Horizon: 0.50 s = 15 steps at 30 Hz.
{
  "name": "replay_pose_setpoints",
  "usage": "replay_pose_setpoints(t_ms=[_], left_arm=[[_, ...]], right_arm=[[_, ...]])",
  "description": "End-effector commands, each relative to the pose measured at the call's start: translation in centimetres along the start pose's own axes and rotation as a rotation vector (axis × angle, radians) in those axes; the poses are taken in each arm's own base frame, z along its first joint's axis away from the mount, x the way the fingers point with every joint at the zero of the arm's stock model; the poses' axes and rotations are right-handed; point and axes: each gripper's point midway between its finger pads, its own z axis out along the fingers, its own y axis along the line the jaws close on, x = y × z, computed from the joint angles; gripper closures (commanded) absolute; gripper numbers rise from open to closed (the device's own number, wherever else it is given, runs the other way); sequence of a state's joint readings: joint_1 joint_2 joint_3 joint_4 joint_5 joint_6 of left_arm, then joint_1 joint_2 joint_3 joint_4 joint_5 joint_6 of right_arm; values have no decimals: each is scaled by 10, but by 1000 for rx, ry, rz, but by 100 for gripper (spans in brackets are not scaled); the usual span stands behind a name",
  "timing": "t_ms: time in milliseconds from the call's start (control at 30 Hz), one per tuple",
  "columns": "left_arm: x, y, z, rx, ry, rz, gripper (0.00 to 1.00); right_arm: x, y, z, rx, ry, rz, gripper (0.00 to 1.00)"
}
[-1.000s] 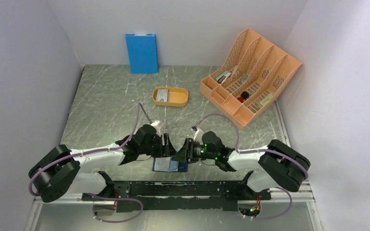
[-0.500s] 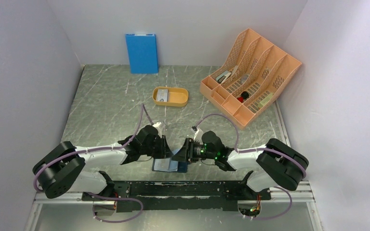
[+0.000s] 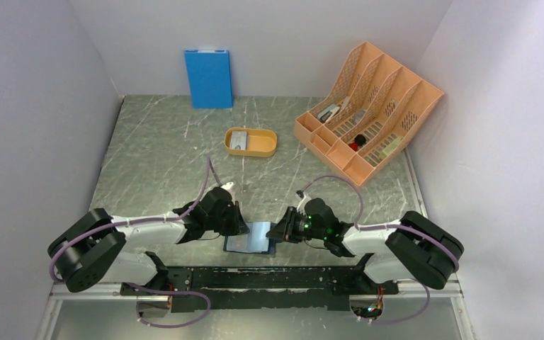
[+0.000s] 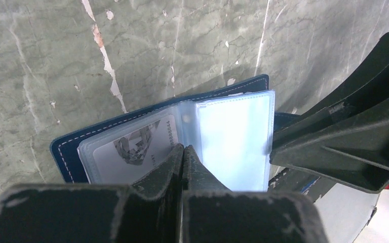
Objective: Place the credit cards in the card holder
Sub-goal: Turn over the card slot in the card holder.
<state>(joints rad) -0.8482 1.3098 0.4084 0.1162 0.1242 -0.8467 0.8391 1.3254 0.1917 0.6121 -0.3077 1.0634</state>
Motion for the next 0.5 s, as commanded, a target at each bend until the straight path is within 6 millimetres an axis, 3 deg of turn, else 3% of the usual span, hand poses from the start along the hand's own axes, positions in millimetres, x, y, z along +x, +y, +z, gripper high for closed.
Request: replay_pose_setpoints(t_ms=[0,200,367,467], left_arm=[[3,6,1,-20,-6,1,95],[-3,-3,-3,13,-23,2,92],[-16,-25,-12,76,-54,52,56],[-20,-35,-14,77,-60,93,47]], right_arm=[[-4,-7,1,36,-20,37,80],[-5,-17,4,102,-14,29,88],[-11,-25,7,176,-20,5,96],[-13,-25,7,189,-22,-7,96]])
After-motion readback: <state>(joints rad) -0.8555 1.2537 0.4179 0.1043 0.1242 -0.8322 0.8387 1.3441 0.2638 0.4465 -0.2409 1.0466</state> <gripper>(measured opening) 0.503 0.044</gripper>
